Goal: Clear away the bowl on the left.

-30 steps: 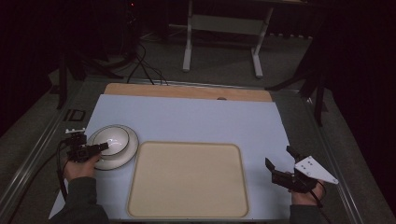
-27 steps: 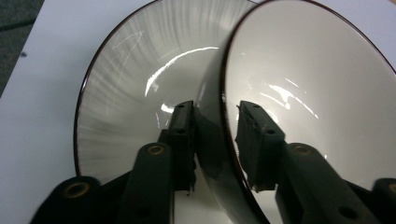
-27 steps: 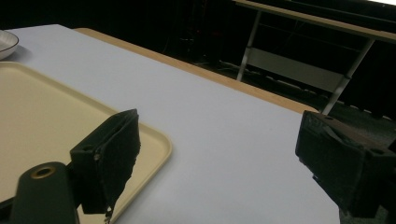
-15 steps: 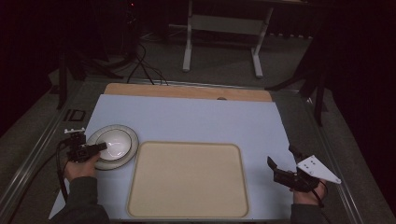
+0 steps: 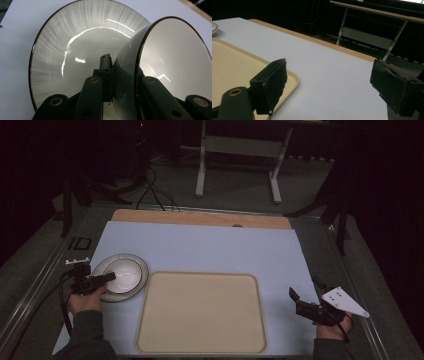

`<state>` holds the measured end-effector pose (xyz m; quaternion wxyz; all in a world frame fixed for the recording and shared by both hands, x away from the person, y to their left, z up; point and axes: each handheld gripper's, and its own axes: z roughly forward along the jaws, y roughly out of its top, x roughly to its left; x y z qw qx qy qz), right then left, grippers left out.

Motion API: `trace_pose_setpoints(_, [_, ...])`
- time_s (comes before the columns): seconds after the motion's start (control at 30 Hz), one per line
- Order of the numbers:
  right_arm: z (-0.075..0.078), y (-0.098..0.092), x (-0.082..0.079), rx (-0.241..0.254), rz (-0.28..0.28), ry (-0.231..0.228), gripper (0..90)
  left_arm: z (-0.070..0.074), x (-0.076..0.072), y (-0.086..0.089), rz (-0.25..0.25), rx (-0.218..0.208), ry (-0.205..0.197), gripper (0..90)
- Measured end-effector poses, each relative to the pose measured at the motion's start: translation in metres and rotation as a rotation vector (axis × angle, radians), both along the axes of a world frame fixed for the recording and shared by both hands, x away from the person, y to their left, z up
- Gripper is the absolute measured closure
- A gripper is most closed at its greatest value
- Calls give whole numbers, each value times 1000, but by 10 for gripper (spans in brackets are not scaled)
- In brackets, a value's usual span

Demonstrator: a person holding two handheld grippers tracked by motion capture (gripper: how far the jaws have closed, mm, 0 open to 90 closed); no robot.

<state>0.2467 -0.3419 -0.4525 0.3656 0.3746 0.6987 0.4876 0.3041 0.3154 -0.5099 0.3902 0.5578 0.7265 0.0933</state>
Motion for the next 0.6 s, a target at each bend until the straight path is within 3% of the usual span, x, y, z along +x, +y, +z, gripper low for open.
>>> trace_pose_setpoints(0.33, [0, 0, 0, 0, 1, -1, 137, 8, -6, 1, 1, -47, -56, 803])
trace_pose_setpoints(0.6, [0, 0, 0, 1, 0, -2, 137, 17, -9, -3, -20, -50, -111, 801])
